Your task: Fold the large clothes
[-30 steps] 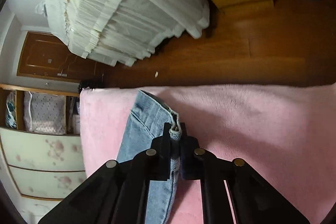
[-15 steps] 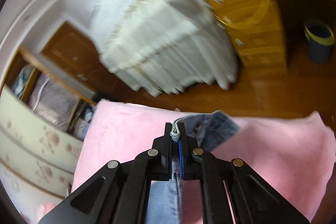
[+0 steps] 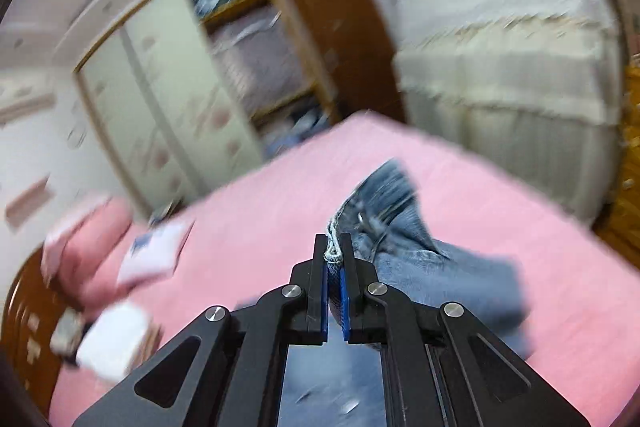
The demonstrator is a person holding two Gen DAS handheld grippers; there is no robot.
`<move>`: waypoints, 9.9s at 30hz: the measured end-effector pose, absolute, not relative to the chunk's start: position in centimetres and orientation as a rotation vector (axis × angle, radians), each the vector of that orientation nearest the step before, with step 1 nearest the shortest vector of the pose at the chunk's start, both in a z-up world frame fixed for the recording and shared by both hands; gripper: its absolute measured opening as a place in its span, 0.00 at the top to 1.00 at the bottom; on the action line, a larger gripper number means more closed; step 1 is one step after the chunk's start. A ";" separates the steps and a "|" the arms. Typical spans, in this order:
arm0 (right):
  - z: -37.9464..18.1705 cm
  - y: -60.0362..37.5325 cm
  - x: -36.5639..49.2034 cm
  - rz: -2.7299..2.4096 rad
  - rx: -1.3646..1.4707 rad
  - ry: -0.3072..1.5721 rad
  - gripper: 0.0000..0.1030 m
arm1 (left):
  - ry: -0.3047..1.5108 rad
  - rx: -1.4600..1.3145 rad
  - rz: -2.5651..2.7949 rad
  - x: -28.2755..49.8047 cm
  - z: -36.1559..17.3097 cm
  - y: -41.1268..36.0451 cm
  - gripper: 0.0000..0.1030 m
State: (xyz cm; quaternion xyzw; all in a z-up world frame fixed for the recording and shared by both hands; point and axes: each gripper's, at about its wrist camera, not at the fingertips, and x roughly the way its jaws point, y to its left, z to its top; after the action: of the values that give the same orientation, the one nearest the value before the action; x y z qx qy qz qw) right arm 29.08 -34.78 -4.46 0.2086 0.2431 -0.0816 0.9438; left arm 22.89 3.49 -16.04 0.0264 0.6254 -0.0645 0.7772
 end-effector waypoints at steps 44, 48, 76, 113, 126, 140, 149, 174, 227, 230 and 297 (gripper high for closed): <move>-19.4 -30.1 21.3 -0.016 0.100 1.040 0.60 | 1.486 -0.297 -0.235 28.2 -26.1 -2.5 0.57; -21.1 -33.4 21.5 -0.111 0.030 1.082 0.60 | 1.463 -0.321 -0.165 28.7 -25.7 -4.4 0.89; -25.6 -43.6 21.4 0.066 -0.040 1.076 0.60 | 1.015 -0.349 0.372 23.3 -15.1 4.2 0.97; -30.4 -33.7 25.5 0.326 0.385 1.313 0.99 | 1.412 -0.279 0.078 22.6 -24.5 -8.9 0.99; -30.4 -45.4 23.7 0.096 0.296 1.278 1.00 | 1.335 -0.309 0.311 21.7 -24.5 1.3 0.99; -32.8 -30.4 30.4 0.554 0.486 1.220 1.00 | 1.222 -0.499 -0.025 27.6 -25.0 -7.7 0.99; -33.2 -34.1 37.1 0.369 0.452 1.066 1.00 | 1.082 -0.563 0.080 31.8 -25.3 -4.7 0.99; -34.6 -30.9 34.5 0.488 0.439 1.215 1.00 | 1.240 -0.443 -0.050 30.6 -25.8 -8.7 0.99; -33.1 -44.3 21.3 -0.018 0.245 1.205 0.98 | 1.211 -0.102 0.204 17.1 -23.0 1.3 0.99; -33.0 -42.2 20.2 -0.028 0.344 1.195 0.97 | 1.200 -0.107 0.205 16.1 -22.6 0.3 0.99; -32.5 -39.3 -11.3 -0.423 0.621 1.100 0.65 | 1.223 -0.599 0.134 -9.5 -24.1 24.5 0.34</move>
State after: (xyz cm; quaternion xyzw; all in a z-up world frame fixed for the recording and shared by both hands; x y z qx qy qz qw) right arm -11.28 -39.31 -32.47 0.2882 0.5102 -0.1961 0.7862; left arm -9.49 24.46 -24.09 -0.2768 0.5650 0.0618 0.7748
